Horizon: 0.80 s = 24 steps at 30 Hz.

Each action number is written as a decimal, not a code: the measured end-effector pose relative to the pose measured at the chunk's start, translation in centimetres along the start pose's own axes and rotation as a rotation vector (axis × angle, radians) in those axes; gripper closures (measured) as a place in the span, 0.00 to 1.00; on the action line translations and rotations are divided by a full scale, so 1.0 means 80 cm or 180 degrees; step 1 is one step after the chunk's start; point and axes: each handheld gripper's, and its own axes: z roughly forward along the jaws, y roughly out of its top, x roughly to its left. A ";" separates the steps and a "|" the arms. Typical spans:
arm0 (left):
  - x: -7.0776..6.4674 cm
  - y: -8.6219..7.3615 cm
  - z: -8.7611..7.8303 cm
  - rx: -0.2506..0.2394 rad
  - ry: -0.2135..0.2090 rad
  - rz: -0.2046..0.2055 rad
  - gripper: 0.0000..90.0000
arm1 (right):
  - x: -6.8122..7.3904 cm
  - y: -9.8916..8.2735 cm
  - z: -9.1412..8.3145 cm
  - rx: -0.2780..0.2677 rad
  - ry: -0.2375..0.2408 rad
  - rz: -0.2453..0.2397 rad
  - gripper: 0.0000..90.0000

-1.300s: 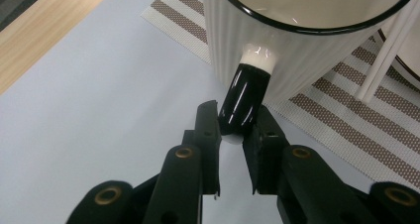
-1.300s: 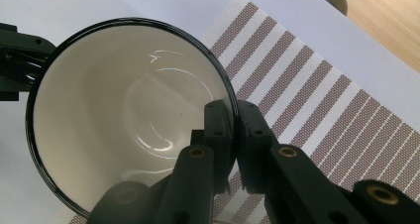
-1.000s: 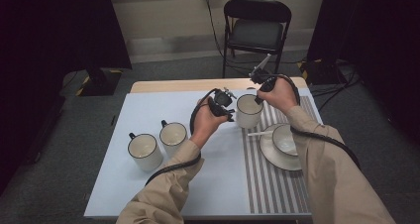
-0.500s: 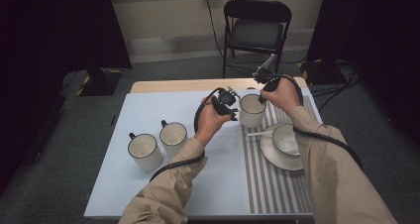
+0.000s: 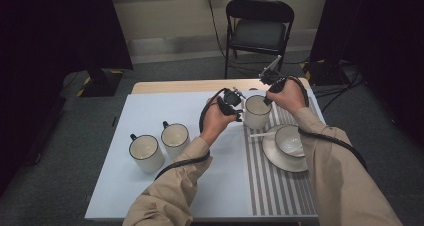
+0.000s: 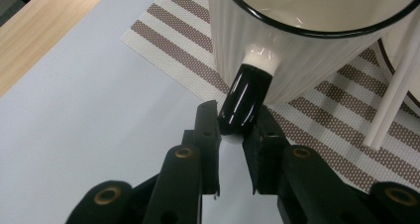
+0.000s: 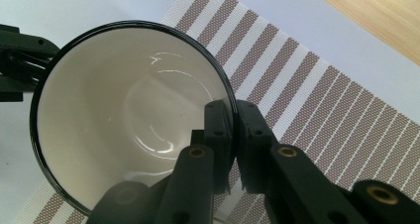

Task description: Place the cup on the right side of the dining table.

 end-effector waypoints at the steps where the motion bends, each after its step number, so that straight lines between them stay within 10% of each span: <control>1: 0.000 0.001 0.001 -0.0007 0.0003 -0.0015 0.86 | 0.000 0.000 0.000 0.0002 -0.0007 -0.0002 0.94; 24: 0.006 0.014 0.020 -0.0052 -0.0064 -0.0129 0.85 | -0.017 -0.007 0.001 -0.0015 -0.0075 0.0155 0.94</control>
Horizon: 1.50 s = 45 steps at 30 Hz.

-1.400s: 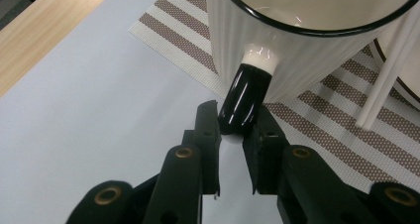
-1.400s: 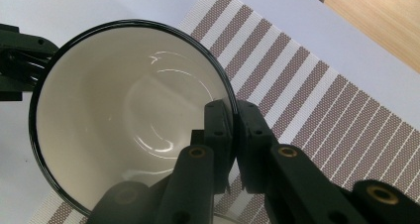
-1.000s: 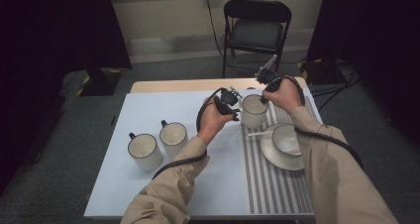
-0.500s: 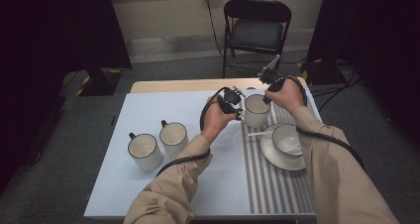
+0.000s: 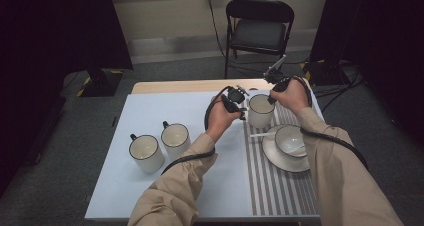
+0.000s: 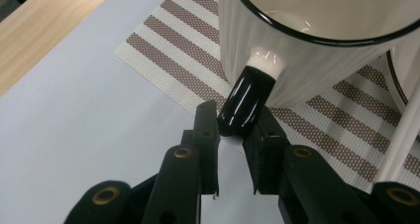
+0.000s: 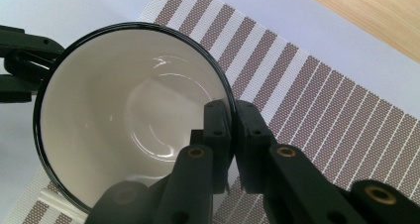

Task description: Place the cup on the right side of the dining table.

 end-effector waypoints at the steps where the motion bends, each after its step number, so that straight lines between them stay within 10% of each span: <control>1: 0.001 0.000 0.000 -0.0008 -0.0004 -0.0004 0.85 | 0.000 0.000 0.000 -0.0005 -0.0008 0.0005 0.94; 28: 0.001 -0.001 -0.002 -0.0129 -0.0013 0.0005 0.81 | 0.003 -0.004 0.003 -0.0077 -0.0105 -0.0053 0.92; 45: 0.005 -0.004 -0.017 -0.0148 -0.0031 -0.0049 0.50 | 0.005 -0.007 0.003 -0.0222 -0.0061 -0.0099 0.57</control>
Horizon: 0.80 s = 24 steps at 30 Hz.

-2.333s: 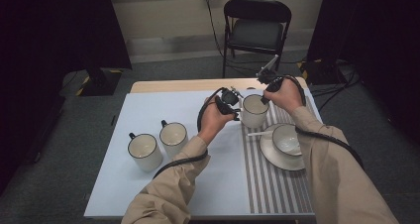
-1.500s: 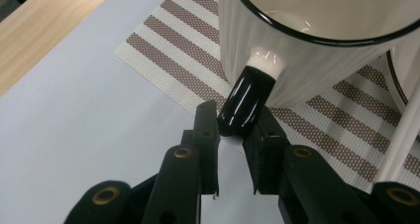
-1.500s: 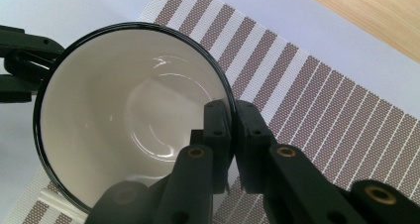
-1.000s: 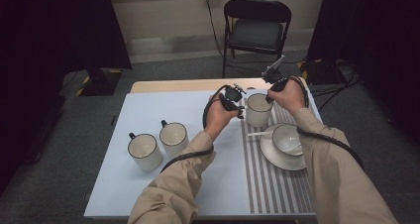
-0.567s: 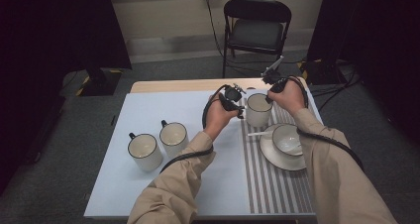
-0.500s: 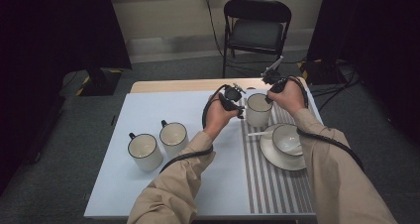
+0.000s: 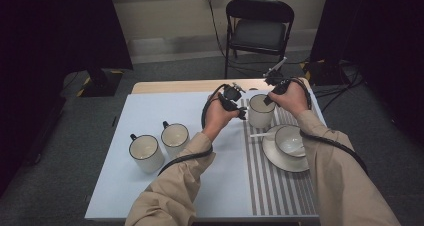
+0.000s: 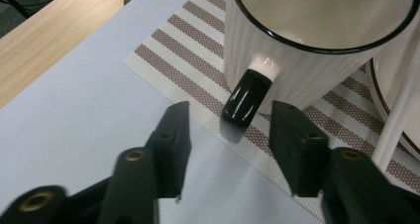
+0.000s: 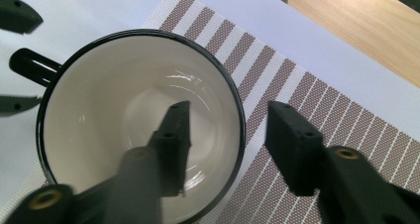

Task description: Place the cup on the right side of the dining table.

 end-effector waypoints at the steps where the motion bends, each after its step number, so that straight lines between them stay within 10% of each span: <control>1: 0.000 0.000 -0.001 0.0015 0.0016 -0.0019 0.45 | 0.001 0.000 0.000 -0.0003 0.0006 -0.0025 0.57; 14: -0.001 -0.004 -0.009 0.0017 -0.0104 -0.0229 0.21 | 0.004 -0.001 -0.007 -0.0046 0.0042 0.0015 0.22; 24: -0.004 -0.013 -0.017 0.0027 -0.0219 -0.0279 0.20 | 0.008 -0.001 -0.012 -0.0083 0.0107 -0.0016 0.18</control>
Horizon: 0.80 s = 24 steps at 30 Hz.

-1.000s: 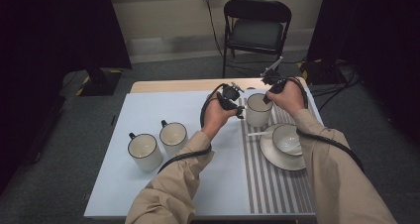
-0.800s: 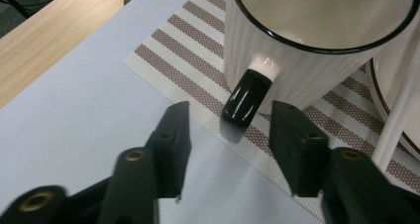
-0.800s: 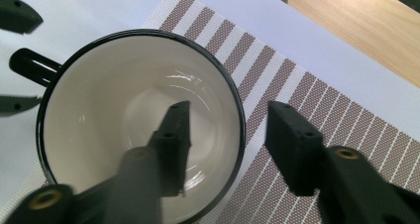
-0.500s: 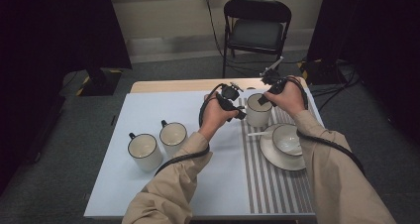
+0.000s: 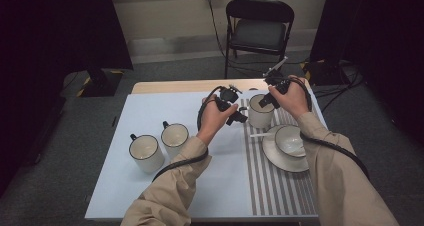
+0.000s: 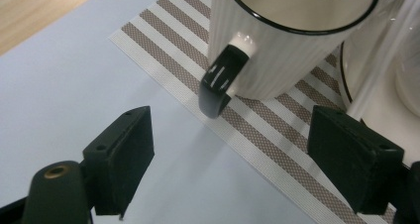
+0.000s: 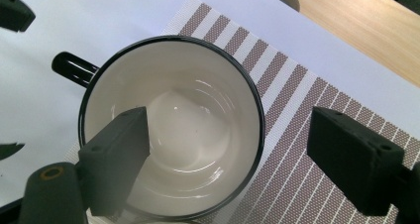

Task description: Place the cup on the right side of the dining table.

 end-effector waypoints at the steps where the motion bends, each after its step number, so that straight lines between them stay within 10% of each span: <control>1: -0.001 -0.001 -0.001 0.0008 0.0014 0.0005 0.20 | 0.001 0.000 0.000 -0.0013 0.0001 -0.0010 0.18; 24: -0.011 -0.021 -0.015 -0.0036 -0.0141 -0.0026 0.20 | 0.018 0.000 -0.007 0.0004 -0.0023 -0.0104 0.18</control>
